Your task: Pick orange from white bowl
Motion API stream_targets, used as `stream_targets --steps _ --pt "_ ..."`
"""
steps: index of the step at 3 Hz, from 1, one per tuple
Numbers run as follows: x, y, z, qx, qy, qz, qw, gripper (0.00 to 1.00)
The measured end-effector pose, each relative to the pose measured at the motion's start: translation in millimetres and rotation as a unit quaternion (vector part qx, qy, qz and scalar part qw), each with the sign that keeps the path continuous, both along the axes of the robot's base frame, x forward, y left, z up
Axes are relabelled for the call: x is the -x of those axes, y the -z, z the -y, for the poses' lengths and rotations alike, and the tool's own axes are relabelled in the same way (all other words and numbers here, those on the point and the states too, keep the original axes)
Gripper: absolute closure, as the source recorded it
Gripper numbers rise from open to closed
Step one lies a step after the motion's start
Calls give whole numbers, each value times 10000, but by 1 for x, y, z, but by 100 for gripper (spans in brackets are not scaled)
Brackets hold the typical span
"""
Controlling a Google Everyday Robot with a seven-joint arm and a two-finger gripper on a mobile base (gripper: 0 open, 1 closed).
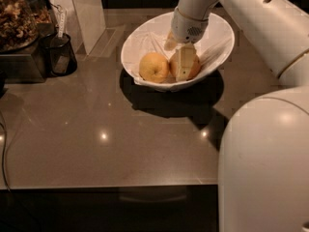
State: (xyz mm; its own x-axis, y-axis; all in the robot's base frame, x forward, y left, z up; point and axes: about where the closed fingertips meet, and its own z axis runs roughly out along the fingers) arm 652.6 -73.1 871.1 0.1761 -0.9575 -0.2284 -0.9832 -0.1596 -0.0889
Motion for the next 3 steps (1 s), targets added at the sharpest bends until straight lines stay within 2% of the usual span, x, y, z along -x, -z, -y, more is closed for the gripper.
stream_targets --steps 1,2,3 --pt "-6 6 11 205 33 12 9998 20" --pt "-13 1 31 301 255 127 9991 16" --pt "-16 -4 48 319 465 198 9982 17"
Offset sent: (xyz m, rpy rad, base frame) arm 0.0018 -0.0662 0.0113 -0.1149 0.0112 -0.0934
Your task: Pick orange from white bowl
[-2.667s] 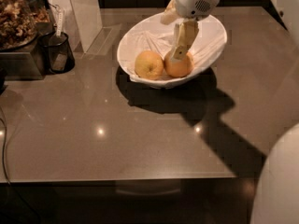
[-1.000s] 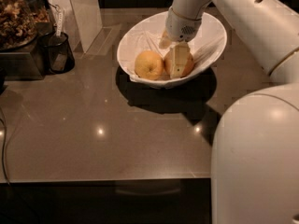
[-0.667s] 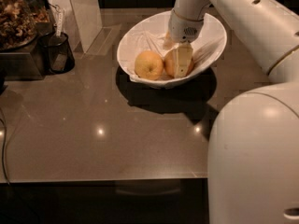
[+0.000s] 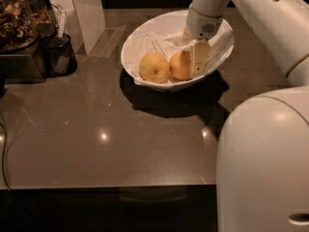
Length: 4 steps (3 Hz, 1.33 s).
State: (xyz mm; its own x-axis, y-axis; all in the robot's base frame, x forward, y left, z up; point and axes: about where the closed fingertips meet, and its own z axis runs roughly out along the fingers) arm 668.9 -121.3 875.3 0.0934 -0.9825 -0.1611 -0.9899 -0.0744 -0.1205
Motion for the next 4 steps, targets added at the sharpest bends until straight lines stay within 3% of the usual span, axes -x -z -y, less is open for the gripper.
stream_targets --steps 2,3,4 --pt "11 9 -4 -289 32 -254 9993 18" --pt "11 7 -4 -291 33 -253 9992 37" --pt "30 11 -17 -714 10 -451 9964 61"
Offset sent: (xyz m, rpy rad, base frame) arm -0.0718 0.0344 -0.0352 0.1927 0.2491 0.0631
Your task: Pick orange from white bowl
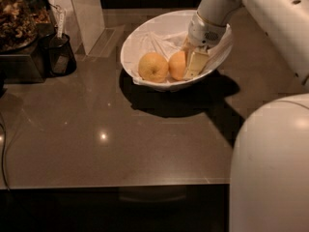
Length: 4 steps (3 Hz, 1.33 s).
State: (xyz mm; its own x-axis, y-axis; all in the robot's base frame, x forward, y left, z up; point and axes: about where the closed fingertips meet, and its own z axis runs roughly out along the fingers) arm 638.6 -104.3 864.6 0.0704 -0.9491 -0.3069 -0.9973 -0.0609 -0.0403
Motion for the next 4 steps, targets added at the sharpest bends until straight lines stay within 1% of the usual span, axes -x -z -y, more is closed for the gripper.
stream_targets --steps 1,2,3,4 --pt "2 -1 -3 -58 -17 -30 10000 84" --pt "14 0 -18 -574 -92 -185 9981 100" --pt "22 -22 -37 -1216 -313 -160 9920 100" --pt "24 -52 -54 -1750 -622 -24 9826 100"
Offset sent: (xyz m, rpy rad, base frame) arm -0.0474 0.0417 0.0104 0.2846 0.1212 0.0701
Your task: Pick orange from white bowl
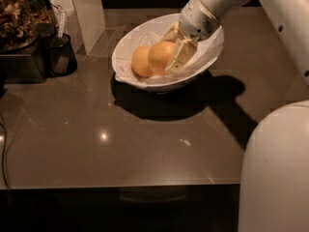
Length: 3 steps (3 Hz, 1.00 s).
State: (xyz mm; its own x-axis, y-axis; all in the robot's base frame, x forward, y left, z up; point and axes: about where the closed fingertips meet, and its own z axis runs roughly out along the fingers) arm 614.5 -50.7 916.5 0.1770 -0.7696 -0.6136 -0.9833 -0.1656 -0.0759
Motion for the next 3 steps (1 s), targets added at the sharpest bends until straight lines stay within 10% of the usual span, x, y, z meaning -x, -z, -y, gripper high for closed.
stream_targets --steps 3 --pt "39 -89 35 -1047 -40 438 9935 100"
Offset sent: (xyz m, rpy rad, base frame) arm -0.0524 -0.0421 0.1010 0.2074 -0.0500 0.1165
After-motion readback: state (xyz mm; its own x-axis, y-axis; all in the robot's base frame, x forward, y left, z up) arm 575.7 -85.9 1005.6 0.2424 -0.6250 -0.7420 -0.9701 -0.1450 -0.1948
